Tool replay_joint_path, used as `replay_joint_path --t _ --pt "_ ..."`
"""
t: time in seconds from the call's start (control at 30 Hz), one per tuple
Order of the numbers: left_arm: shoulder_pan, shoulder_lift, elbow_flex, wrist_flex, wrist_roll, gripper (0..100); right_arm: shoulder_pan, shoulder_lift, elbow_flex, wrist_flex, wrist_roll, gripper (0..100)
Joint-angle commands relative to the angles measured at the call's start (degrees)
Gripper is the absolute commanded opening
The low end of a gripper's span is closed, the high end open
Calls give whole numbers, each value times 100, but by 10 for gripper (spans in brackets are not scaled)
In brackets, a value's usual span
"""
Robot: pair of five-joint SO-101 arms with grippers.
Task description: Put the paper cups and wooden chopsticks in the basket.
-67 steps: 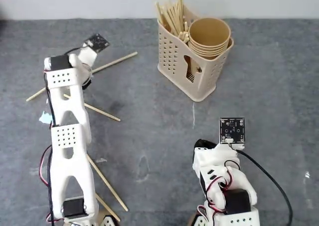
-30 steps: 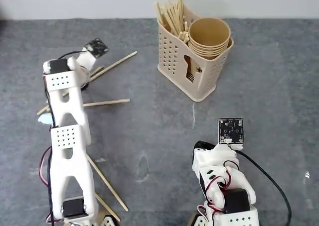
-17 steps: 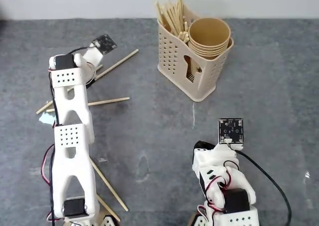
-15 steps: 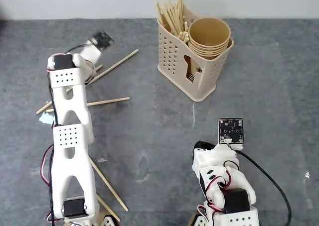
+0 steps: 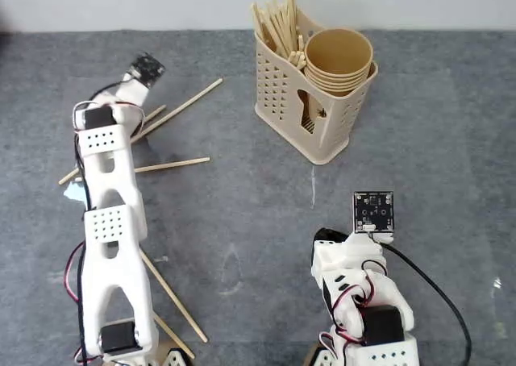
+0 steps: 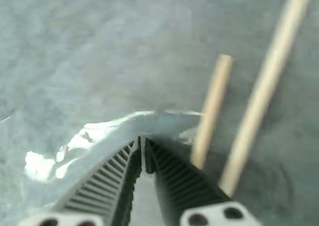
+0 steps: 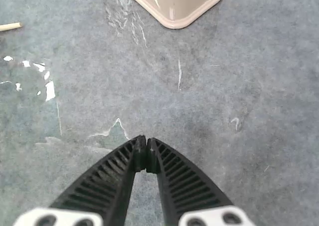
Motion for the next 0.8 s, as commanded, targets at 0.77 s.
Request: replay_joint_path --t 0.77 --pt "932 -738 479 2391 -1011 13 40 -57 -35 -127 -18 17"
